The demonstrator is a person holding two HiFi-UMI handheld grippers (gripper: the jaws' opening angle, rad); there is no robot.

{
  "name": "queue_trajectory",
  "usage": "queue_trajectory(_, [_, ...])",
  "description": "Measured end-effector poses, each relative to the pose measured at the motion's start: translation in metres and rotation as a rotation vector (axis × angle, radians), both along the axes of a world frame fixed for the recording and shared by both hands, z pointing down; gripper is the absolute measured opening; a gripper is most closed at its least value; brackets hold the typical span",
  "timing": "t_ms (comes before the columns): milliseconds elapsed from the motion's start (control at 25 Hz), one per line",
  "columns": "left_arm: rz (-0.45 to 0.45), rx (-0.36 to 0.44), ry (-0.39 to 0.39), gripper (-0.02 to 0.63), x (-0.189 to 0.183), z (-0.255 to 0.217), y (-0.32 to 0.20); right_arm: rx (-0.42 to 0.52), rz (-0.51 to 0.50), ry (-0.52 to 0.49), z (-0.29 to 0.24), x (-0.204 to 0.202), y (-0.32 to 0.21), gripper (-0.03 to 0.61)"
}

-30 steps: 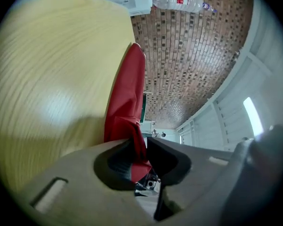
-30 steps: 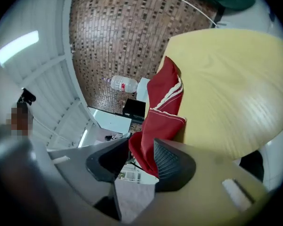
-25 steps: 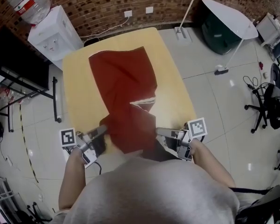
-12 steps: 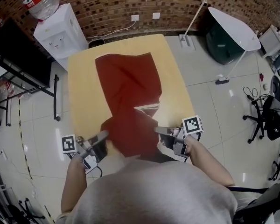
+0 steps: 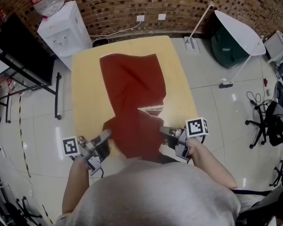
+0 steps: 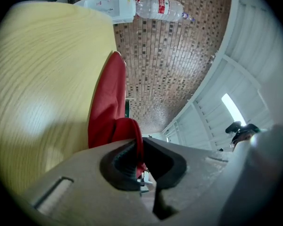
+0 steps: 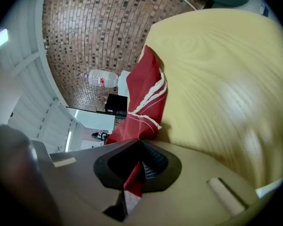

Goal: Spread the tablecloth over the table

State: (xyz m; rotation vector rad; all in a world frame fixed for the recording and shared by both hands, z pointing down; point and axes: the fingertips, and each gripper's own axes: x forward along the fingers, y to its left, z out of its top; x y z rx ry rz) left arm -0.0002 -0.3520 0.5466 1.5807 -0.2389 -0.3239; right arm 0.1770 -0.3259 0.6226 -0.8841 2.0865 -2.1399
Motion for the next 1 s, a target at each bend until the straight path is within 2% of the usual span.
queue_trajectory(200, [-0.012,0.079,-0.027,0.008,0.010,-0.023,-0.008,0.148,0.017,-0.047,-0.052,0.003,-0.024,0.008])
queue_trajectory(360, [-0.021,0.156,-0.051,0.008,0.023,-0.062,-0.031,0.250,0.004,-0.062,-0.097,0.001,-0.058,0.008])
queue_trajectory(520, [-0.037,0.306,-0.142,0.008,0.035,-0.109,-0.065,0.343,-0.004,-0.044,-0.146,0.006,-0.095,0.008])
queue_trajectory(640, [-0.076,0.407,-0.202,0.008,0.040,-0.148,-0.099,0.448,-0.022,-0.017,-0.185,0.010,-0.125,0.008])
queue_trajectory(800, [-0.119,0.616,-0.357,0.008,0.043,-0.195,-0.146,0.570,-0.040,0.044,-0.228,0.021,-0.172,0.008])
queue_trajectory(920, [-0.146,0.697,-0.424,0.008,0.038,-0.222,-0.177,0.663,-0.037,0.055,-0.262,0.021,-0.209,0.008])
queue_trajectory(1000, [-0.173,0.734,-0.476,0.008,0.033,-0.237,-0.200,0.707,-0.029,0.097,-0.277,0.025,-0.236,0.008])
